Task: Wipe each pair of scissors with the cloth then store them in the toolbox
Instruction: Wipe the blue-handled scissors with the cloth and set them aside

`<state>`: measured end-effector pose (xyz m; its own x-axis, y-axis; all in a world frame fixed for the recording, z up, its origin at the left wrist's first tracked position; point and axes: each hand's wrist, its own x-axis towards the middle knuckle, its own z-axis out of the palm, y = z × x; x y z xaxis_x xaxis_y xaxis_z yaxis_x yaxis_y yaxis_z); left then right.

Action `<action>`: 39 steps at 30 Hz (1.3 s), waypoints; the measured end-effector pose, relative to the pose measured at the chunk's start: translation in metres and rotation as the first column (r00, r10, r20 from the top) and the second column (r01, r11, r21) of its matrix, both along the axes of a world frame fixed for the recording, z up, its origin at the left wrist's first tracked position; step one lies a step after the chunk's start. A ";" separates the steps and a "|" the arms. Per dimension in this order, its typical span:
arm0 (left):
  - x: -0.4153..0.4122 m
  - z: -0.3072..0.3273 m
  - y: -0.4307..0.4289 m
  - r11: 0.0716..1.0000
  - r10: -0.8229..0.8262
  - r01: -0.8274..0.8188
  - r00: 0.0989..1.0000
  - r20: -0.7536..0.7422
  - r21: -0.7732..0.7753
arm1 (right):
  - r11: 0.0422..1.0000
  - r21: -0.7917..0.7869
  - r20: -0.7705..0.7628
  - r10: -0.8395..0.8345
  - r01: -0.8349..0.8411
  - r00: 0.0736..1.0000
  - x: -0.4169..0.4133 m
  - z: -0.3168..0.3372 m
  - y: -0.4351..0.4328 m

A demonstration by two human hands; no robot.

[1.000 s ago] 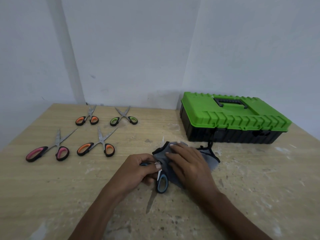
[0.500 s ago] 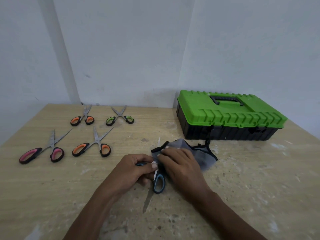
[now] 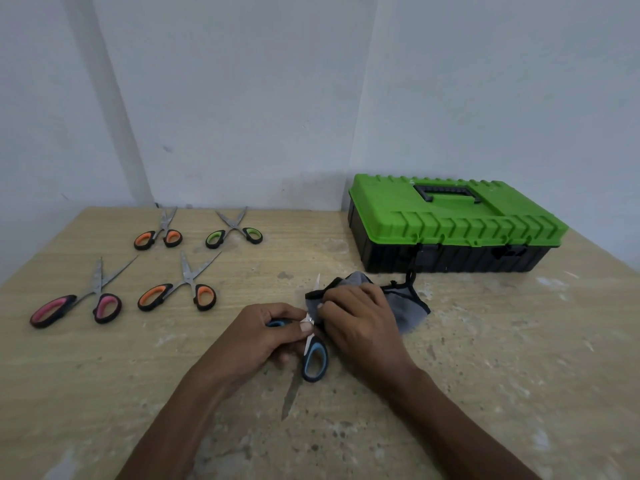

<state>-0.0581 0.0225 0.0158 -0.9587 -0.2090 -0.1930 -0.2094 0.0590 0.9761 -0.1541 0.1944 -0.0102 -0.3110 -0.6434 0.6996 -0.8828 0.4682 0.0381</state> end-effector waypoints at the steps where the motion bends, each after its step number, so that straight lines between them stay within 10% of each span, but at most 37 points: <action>1: 0.000 0.000 0.000 1.000 0.000 0.000 1.000 -0.005 0.003 | 1.000 -0.006 0.000 -0.017 0.017 1.000 -0.001 0.000 -0.001; 22: 0.001 -0.004 -0.002 1.000 -0.016 0.017 0.999 -0.048 0.019 | 0.899 -0.351 0.188 -0.207 0.262 0.960 -0.016 0.005 0.025; 28: 0.001 -0.003 0.000 0.999 0.014 -0.015 0.999 -0.052 -0.029 | 0.999 -0.047 0.097 0.030 -0.026 0.995 0.003 -0.002 0.008; 32: 0.001 -0.004 0.000 1.000 0.001 -0.002 0.999 -0.050 -0.020 | 0.975 -0.153 0.154 -0.140 0.164 0.978 -0.017 -0.004 0.013; 39: 0.001 -0.002 0.002 0.999 0.006 -0.008 0.998 -0.055 -0.034 | 0.994 -0.108 0.201 -0.005 0.027 0.979 -0.008 0.002 0.016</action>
